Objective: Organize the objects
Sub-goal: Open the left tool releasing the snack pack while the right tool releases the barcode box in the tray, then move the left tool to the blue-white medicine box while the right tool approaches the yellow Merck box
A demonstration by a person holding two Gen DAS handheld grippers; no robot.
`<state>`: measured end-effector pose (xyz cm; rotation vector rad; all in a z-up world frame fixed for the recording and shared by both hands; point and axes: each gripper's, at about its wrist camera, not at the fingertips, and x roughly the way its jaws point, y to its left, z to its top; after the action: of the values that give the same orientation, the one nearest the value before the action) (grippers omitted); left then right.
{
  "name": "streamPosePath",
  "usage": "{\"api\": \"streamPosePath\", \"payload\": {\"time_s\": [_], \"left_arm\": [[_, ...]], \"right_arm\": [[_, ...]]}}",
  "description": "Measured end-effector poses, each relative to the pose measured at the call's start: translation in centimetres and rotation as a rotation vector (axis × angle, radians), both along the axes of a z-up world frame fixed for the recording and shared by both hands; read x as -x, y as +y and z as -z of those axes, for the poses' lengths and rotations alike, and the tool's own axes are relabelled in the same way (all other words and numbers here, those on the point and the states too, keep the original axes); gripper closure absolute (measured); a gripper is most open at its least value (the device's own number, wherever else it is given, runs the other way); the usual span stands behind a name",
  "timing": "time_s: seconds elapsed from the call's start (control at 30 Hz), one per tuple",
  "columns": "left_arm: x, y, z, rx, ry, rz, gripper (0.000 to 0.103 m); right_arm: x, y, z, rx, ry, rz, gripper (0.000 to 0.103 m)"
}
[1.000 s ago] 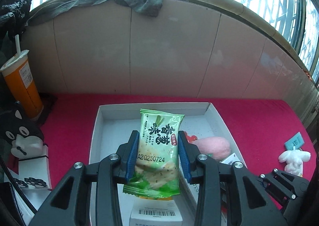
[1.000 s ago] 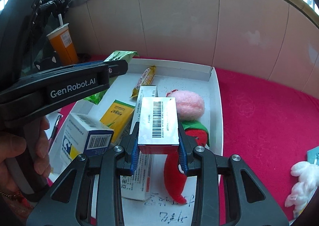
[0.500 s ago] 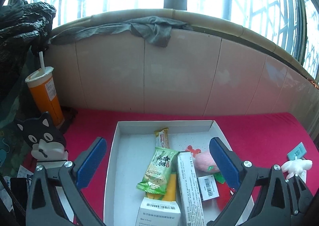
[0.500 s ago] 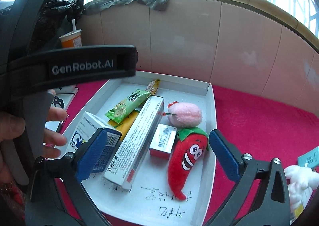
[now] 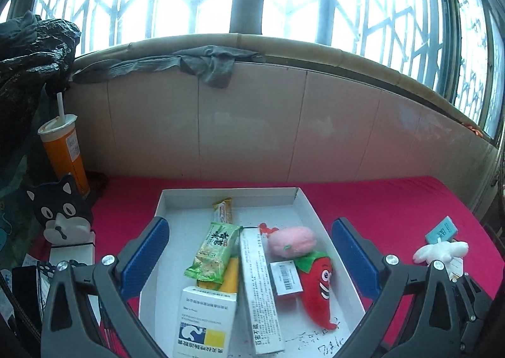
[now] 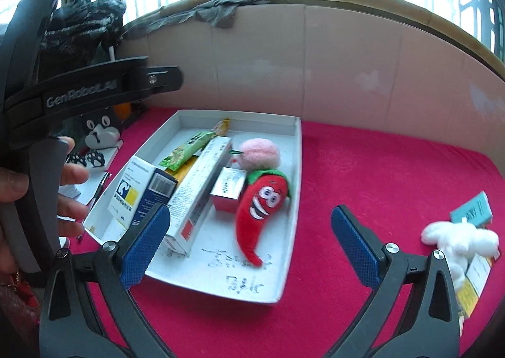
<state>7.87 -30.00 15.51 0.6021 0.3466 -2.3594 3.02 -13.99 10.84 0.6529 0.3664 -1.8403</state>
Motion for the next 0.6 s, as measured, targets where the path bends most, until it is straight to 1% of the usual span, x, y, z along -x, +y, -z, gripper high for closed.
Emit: {"api": "streamPosePath", "payload": {"time_s": [0.07, 0.17, 0.23, 0.3, 0.43, 0.5, 0.6], "left_arm": [[0.7, 1.0, 0.2, -0.013, -0.008, 0.045, 0.0], [2.2, 2.9, 0.8, -0.042, -0.02, 0.144, 0.0], [3.3, 4.7, 1.4, -0.032, -0.044, 0.197, 0.0], [4.4, 6.6, 2.1, -0.026, -0.066, 0.254, 0.0], [6.3, 10.7, 3.7, -0.037, -0.103, 0.388, 0.0], [7.2, 12.8, 4.7, -0.041, -0.131, 0.46, 0.0], [8.4, 15.6, 6.2, -0.041, -0.176, 0.546, 0.0]], "right_arm": [[1.1, 1.6, -0.1, 0.02, -0.009, 0.04, 0.0], [2.8, 3.9, -0.3, 0.038, -0.014, 0.106, 0.0], [4.5, 5.8, -0.5, 0.045, -0.015, 0.171, 0.0], [6.4, 7.9, -0.6, 0.051, -0.015, 0.252, 0.0], [10.8, 12.6, -0.4, 0.058, -0.029, 0.439, 0.0], [12.9, 14.6, 0.3, 0.038, -0.035, 0.525, 0.0], [16.0, 17.1, 2.3, -0.039, -0.059, 0.655, 0.0]]}}
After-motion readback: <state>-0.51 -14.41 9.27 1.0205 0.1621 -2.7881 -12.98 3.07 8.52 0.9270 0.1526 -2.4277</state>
